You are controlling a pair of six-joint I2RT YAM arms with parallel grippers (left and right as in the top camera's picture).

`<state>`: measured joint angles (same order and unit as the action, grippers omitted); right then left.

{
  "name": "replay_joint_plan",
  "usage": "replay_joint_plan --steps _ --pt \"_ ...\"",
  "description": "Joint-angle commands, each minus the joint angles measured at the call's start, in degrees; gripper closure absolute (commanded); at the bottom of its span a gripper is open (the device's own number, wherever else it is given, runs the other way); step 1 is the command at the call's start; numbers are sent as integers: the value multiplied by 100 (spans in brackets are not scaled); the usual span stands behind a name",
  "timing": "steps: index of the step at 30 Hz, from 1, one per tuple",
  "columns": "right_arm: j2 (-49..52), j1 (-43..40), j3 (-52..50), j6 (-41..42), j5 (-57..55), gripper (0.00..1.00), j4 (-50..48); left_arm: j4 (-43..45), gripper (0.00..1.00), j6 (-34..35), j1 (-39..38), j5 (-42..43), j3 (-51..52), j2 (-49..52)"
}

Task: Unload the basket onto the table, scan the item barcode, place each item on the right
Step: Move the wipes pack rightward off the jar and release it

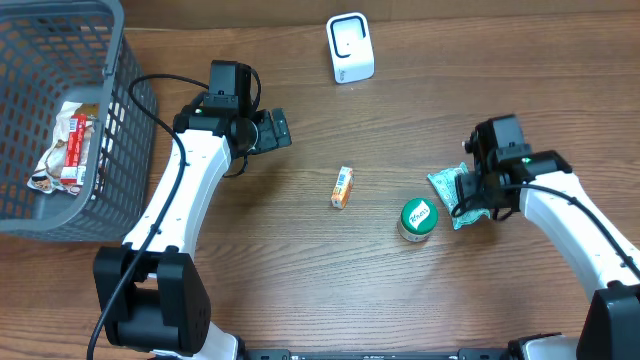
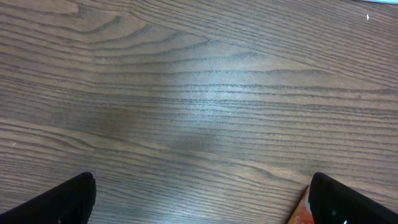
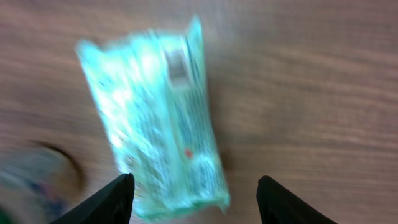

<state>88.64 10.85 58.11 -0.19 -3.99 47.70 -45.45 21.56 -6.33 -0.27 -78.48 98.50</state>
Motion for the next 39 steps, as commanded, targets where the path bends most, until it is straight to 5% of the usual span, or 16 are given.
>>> replay_joint_plan --steps 1,6,25,32,39 --pt "-74 -48 162 656 846 37 50 7 0 96 -2 -33 -42 -37" --pt "-63 -48 31 1840 922 54 267 7 0 96 -2 -33 -42 -37" --pt "111 -33 -1335 1965 -162 55 -1241 7 0 96 -2 -33 -42 -37" --pt "111 -33 -1338 1207 -697 54 -1364 4 0 96 -2 -33 -42 -37" --pt "101 -33 -1038 850 -1029 39 -1408 7 0 96 -2 -33 -42 -37"
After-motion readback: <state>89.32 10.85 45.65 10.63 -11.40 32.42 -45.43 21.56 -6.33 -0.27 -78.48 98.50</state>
